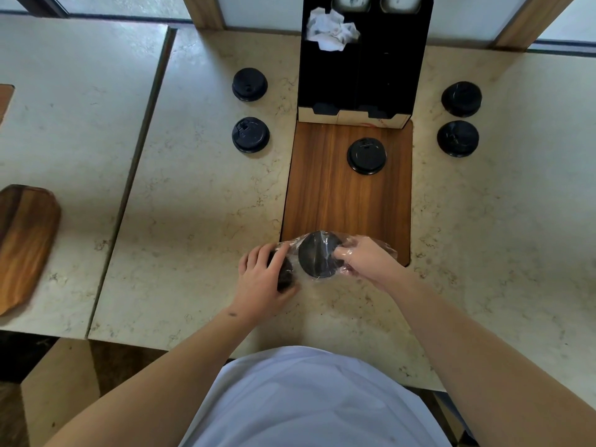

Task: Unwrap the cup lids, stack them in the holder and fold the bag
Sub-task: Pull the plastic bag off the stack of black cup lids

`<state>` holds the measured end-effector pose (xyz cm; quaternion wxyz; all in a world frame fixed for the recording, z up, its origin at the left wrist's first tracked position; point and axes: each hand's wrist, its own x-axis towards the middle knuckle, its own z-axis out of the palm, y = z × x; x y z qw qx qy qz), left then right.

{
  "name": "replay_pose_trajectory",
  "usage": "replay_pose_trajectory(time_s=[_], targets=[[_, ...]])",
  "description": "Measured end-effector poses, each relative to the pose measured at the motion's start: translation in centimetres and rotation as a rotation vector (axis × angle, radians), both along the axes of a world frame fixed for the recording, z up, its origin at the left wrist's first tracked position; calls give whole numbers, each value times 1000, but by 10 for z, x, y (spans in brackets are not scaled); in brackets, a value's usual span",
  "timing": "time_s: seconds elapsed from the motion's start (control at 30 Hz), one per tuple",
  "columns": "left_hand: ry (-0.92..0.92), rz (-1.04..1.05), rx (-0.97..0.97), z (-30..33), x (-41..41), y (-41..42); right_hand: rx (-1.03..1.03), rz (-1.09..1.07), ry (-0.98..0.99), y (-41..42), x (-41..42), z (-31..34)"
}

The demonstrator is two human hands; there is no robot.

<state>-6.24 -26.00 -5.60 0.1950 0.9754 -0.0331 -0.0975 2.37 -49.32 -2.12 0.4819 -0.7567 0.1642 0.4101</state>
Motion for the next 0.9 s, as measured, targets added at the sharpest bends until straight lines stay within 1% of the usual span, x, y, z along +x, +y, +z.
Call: replay_pose_trajectory(time_s=[0.13, 0.23, 0.33, 0.4, 0.47, 0.53, 0.63, 0.73, 0.83, 0.9], targets=[[18, 16, 28, -1, -3, 6, -64, 148, -33, 0, 4, 7], [65, 88, 8, 2, 2, 6, -70, 175, -29, -5, 9, 11], [86, 134, 6, 5, 7, 8, -157, 172, -111, -17, 14, 14], [80, 188, -1, 6, 9, 10, -182, 60, -163, -25, 19, 16], [81, 230, -3, 6, 11, 11, -119, -115, -141, -29, 24, 16], [89, 248, 6, 6, 12, 9, -50, -223, -107, -29, 29, 17], [105, 273, 10, 7, 12, 5, 42, -255, -60, -24, 31, 16], [119, 292, 17, 9, 11, 2, 34, -236, -132, -21, 32, 13], [136, 319, 29, 11, 11, 4, 8, -368, -171, -15, 40, 16], [149, 357, 29, 12, 10, 8, 85, -504, -145, -14, 47, 23]])
